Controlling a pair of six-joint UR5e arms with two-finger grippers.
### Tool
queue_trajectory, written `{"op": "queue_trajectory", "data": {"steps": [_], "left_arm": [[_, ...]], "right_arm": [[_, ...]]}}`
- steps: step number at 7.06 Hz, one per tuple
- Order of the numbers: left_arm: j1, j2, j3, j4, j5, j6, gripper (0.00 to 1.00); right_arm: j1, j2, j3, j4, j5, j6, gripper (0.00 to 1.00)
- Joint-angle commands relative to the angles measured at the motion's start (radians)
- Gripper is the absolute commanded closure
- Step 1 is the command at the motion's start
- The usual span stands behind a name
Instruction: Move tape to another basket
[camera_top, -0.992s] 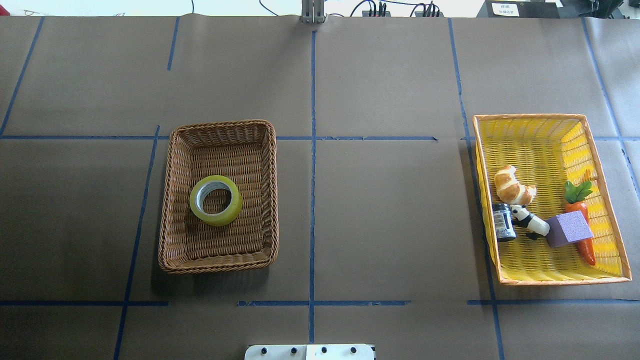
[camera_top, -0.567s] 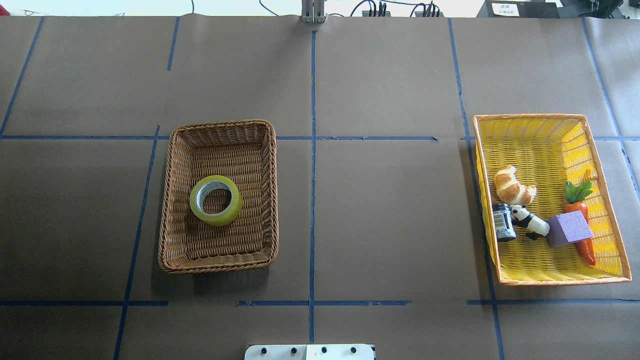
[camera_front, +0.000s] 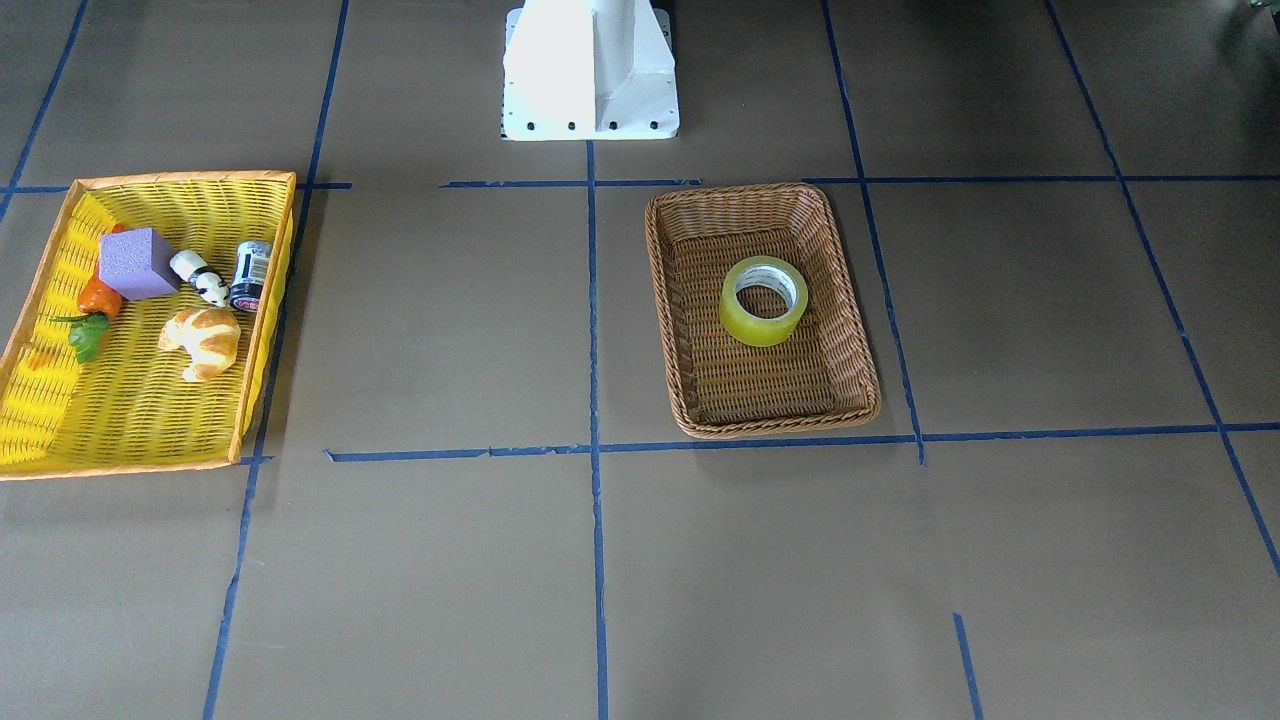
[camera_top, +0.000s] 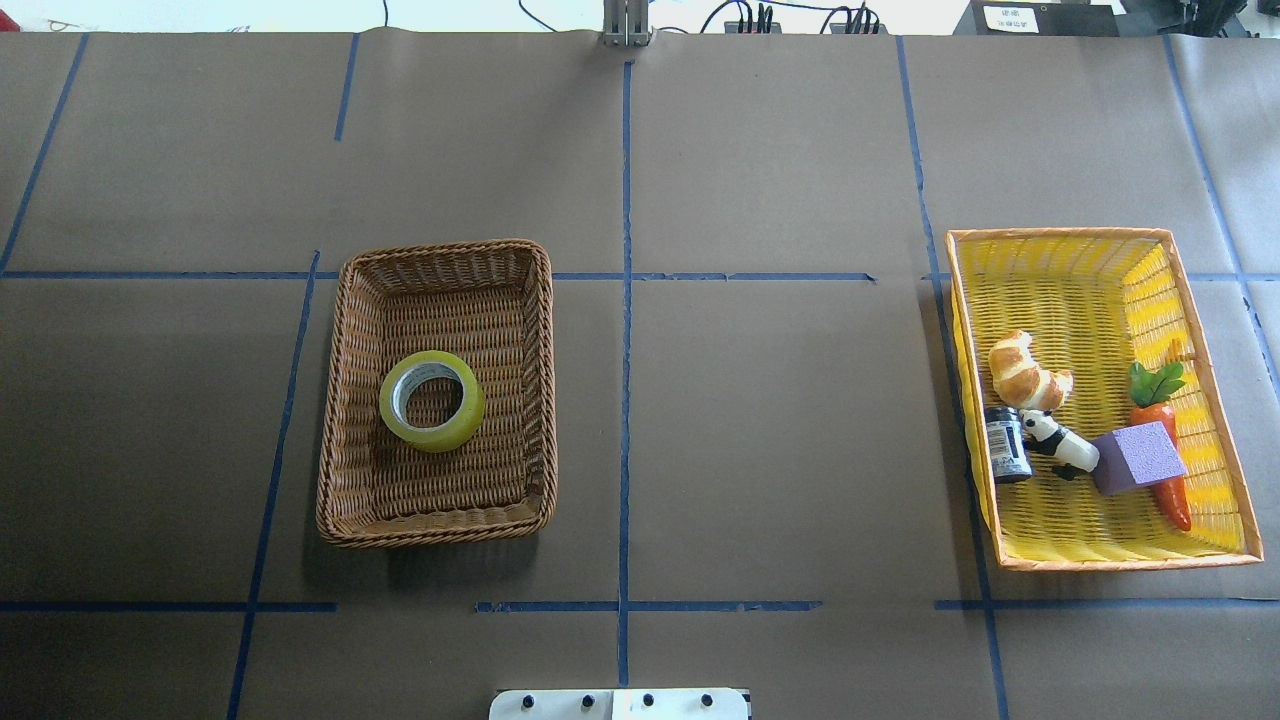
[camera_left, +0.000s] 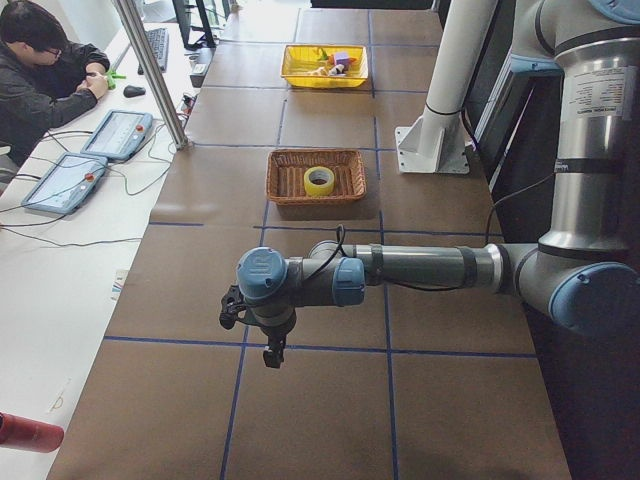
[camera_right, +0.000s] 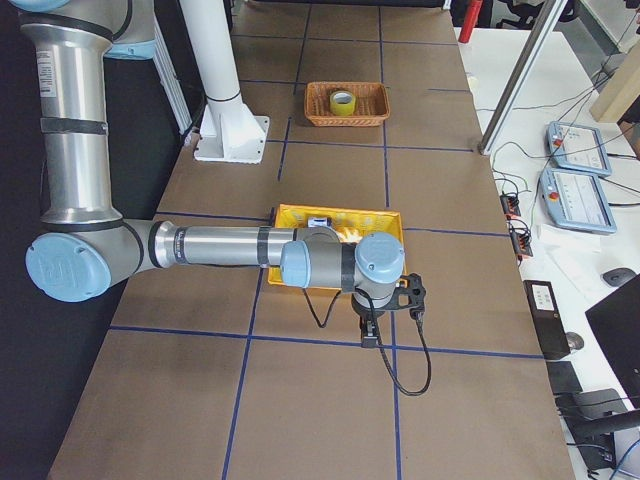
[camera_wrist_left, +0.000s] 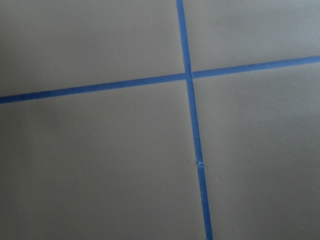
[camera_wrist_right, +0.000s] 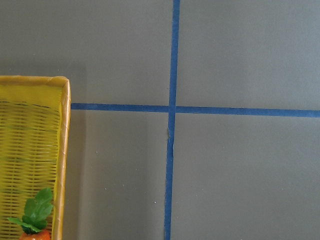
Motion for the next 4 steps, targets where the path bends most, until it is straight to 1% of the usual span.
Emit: {"op": "queue_trajectory", "data": {"steps": [1,4], "left_arm": [[-0.002,0.014,-0.042,0.008,0.0,-0.003,0.0],[-0.002,0.014,-0.043,0.01,-0.005,-0.005,0.0]], "right_arm": [[0.0,-0.004,-0.007,0.005,-0.001,-0.003,0.0],[0.0,-0.007,-0.012,0.005,-0.001,-0.003,0.0]]}}
